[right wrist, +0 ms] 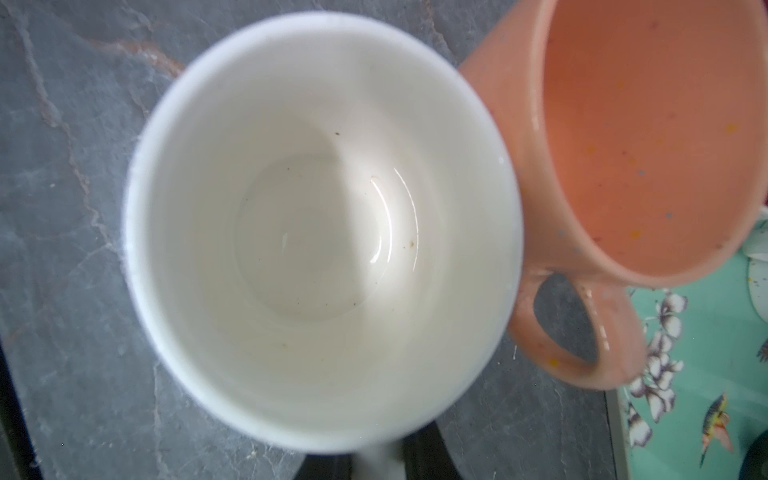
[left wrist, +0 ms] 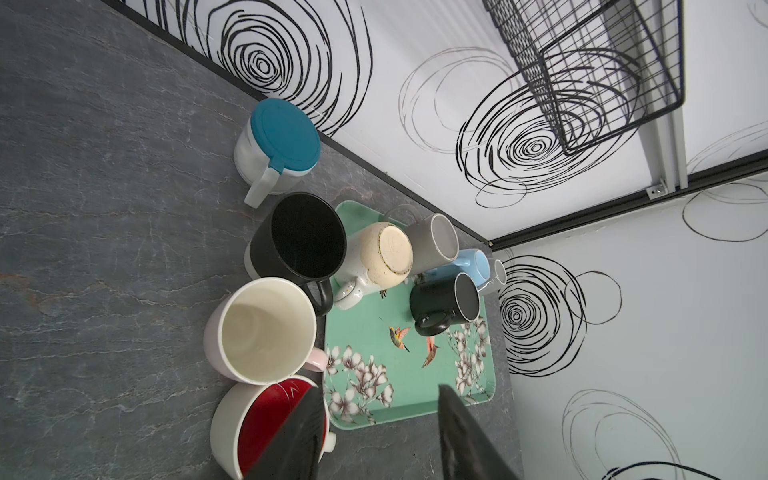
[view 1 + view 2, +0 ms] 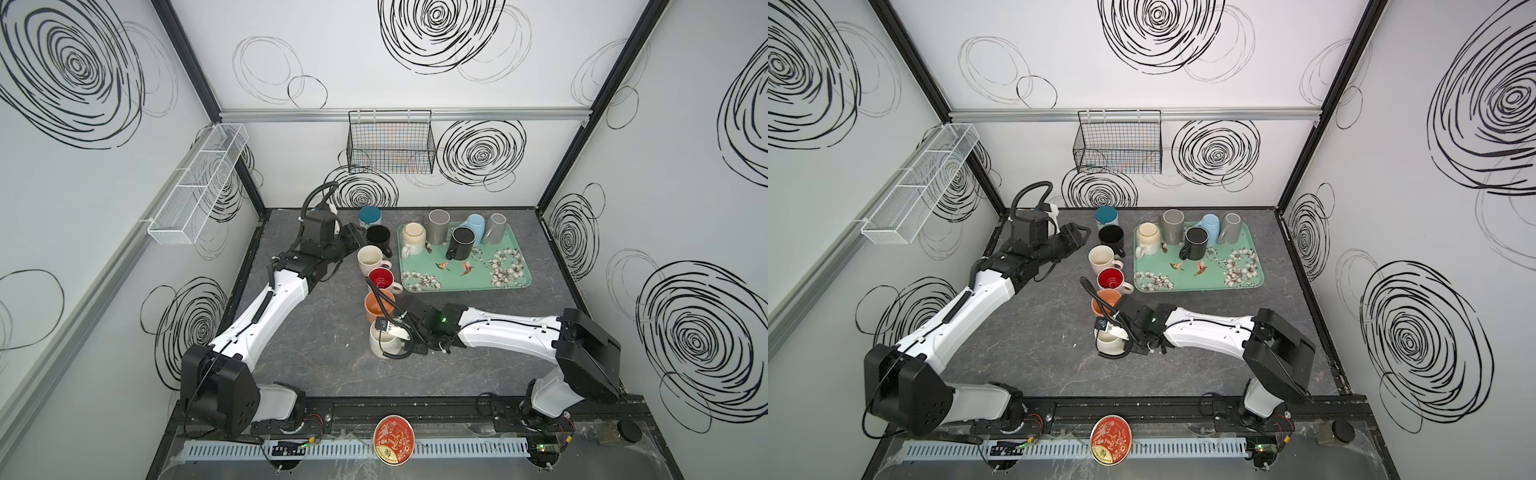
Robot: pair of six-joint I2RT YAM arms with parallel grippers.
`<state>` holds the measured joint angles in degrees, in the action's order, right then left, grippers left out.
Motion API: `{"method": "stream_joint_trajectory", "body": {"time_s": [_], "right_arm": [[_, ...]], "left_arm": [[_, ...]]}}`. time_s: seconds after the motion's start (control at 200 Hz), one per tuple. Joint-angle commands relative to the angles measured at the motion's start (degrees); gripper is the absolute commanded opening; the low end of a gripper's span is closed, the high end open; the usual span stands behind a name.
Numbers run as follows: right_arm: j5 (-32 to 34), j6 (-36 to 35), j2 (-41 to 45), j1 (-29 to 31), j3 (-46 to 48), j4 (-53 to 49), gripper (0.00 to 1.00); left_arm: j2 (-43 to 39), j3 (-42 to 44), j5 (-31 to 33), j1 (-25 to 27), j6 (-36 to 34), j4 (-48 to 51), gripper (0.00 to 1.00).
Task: Turn the mug right side up
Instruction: 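Set the white mug on the table beside the orange mug with the right gripper, then release the white mug and move both grippers over the black mug on the tray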
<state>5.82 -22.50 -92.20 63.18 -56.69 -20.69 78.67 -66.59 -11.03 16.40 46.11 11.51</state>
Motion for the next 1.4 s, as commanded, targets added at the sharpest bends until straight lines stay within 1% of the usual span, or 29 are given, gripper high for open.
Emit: {"method": "stream_joint_trajectory", "body": {"time_s": [0.0, 0.12, 0.19, 0.365, 0.55, 0.61, 0.685, 0.791, 0.871, 1.021, 1.076, 1.146, 1.246, 1.396], "right_arm": [[1.8, 1.9, -0.9, -0.2, 0.5, 5.7, 0.09], [-0.7, 1.7, 1.0, -0.1, 1.3, 6.5, 0.34], [-1.1, 2.3, 1.9, -0.2, 1.6, 6.5, 0.42], [0.0, 3.7, 4.3, -0.6, 1.1, 4.0, 0.52], [0.5, 4.9, 10.6, -2.6, -1.0, 1.2, 0.55], [-0.1, 7.2, 12.9, -4.9, -2.2, 1.3, 0.56], [-1.4, 11.9, 15.5, -9.6, -3.5, 2.9, 0.57], [-2.1, 18.9, 18.5, -17.8, -3.5, 7.7, 0.61], [-2.6, 23.6, 19.0, -24.7, -4.1, 9.3, 0.63], [0.8, 33.8, 14.3, -37.7, -8.1, 9.0, 0.72], [-0.1, 37.0, 10.8, -42.6, -11.2, 7.8, 0.74], [-2.7, 39.9, 5.3, -47.4, -15.7, 5.9, 0.75], [-6.8, 40.4, -2.5, -51.5, -22.3, 3.5, 0.75], [-10.2, 37.5, -13.2, -53.9, -32.4, -1.0, 0.74]], "left_arm": [[0.2, 0.7, -0.5, 0.5, -0.3, -2.9, 0.48], [-0.1, 0.9, 0.5, 1.4, -2.4, -2.8, 0.5], [0.1, 0.6, 0.5, 1.6, -2.4, -2.8, 0.51], [0.8, -0.2, 0.9, 2.3, -2.3, -2.9, 0.52], [2.4, -2.3, 1.2, 3.6, -3.3, -2.1, 0.52], [3.3, -3.4, 2.0, 4.3, -3.7, -1.2, 0.52], [4.7, -5.3, 3.0, 5.6, -4.6, 0.2, 0.52], [7.7, -9.1, 5.2, 8.8, -7.2, 2.1, 0.52], [10.9, -12.8, 6.3, 11.7, -9.0, 3.8, 0.52], [18.9, -20.6, 6.9, 16.9, -12.4, 6.4, 0.52], [21.8, -23.2, 7.0, 18.8, -13.3, 7.1, 0.52], [25.2, -26.1, 6.7, 20.6, -13.7, 7.5, 0.52], [29.2, -29.5, 5.5, 22.6, -14.0, 8.2, 0.52], [32.1, -31.7, 3.7, 24.4, -14.3, 9.0, 0.53]]}}
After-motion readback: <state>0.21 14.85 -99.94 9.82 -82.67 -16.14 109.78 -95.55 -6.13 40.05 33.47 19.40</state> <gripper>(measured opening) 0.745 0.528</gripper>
